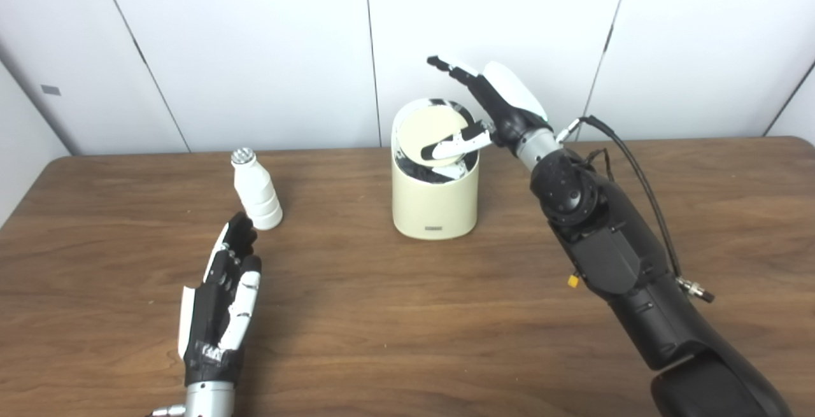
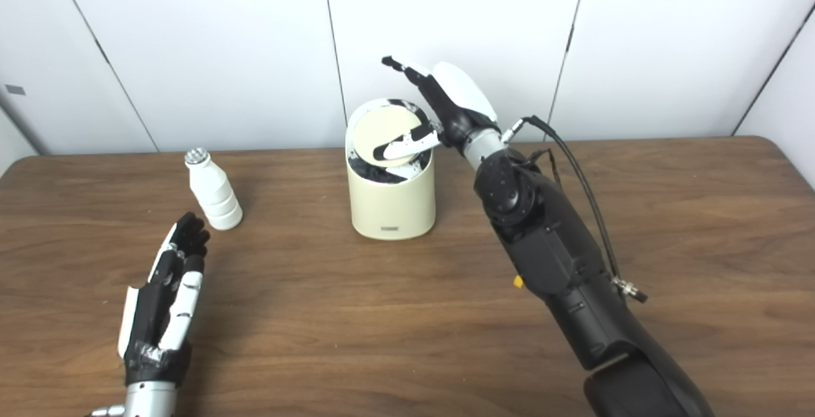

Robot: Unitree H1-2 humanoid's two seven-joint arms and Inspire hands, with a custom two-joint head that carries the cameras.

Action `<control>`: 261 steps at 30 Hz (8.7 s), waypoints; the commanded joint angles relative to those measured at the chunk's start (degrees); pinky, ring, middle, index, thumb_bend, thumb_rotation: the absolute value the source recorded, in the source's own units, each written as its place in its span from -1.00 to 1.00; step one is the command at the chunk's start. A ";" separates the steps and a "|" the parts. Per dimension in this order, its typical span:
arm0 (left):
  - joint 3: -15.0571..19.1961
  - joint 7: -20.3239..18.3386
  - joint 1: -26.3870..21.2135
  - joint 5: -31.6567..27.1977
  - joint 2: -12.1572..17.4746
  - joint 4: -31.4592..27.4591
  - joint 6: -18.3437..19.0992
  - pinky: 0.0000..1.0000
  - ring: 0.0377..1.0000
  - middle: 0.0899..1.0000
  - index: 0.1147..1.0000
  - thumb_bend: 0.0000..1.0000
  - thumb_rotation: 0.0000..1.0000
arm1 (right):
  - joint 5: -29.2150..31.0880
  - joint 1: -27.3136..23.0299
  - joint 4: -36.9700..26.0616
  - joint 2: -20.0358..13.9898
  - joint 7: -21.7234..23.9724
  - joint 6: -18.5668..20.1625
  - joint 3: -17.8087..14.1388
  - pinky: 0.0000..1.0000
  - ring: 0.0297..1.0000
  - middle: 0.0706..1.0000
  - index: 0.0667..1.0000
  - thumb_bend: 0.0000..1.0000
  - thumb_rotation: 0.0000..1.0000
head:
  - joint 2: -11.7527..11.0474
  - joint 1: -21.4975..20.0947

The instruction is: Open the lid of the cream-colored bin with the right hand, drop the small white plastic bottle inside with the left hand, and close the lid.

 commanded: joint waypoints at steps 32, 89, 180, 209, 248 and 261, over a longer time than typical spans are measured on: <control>0.20 -1.69 0.32 -3.49 1.94 3.78 -0.97 1.00 0.90 0.92 0.94 -0.60 0.01 | 21.93 24.75 -31.26 1.90 2.11 8.19 -16.24 0.97 0.87 0.86 0.78 0.03 0.81 | -0.29 -2.30; 1.63 2.86 0.39 1.60 1.38 -5.16 9.55 0.80 0.82 0.83 0.88 0.20 -0.63 | 44.68 41.57 -21.17 5.86 3.00 -12.05 -22.95 1.00 1.00 1.00 0.97 0.26 1.00 | -3.03 13.02; -4.90 0.61 -28.84 24.07 19.71 12.30 23.04 -0.25 -0.15 -0.17 -0.07 0.04 -0.98 | 41.90 42.12 -22.84 7.50 0.60 -11.60 -20.77 1.00 1.00 0.96 0.89 0.15 0.93 | -1.68 6.98; -5.30 8.18 -25.98 30.93 11.73 -6.32 17.23 -0.34 -0.27 -0.19 -0.09 0.01 -1.00 | 40.62 41.92 -21.84 8.00 0.13 -12.22 -19.86 1.00 1.00 0.92 0.88 0.20 0.91 | -2.39 2.41; -14.12 11.66 -36.05 40.97 2.82 1.05 7.29 -0.30 -0.28 -0.14 -0.04 -0.01 -1.00 | 38.39 41.73 -22.22 9.83 -1.31 -12.29 -18.83 1.00 1.00 0.90 0.87 0.24 0.86 | -3.22 -2.11; -14.94 14.63 -37.59 42.47 2.93 6.13 4.04 -0.29 -0.27 -0.17 -0.07 0.00 -1.00 | 38.29 41.69 -21.96 9.98 -1.34 -12.24 -18.49 1.00 1.00 0.89 0.87 0.24 0.85 | -3.83 -2.36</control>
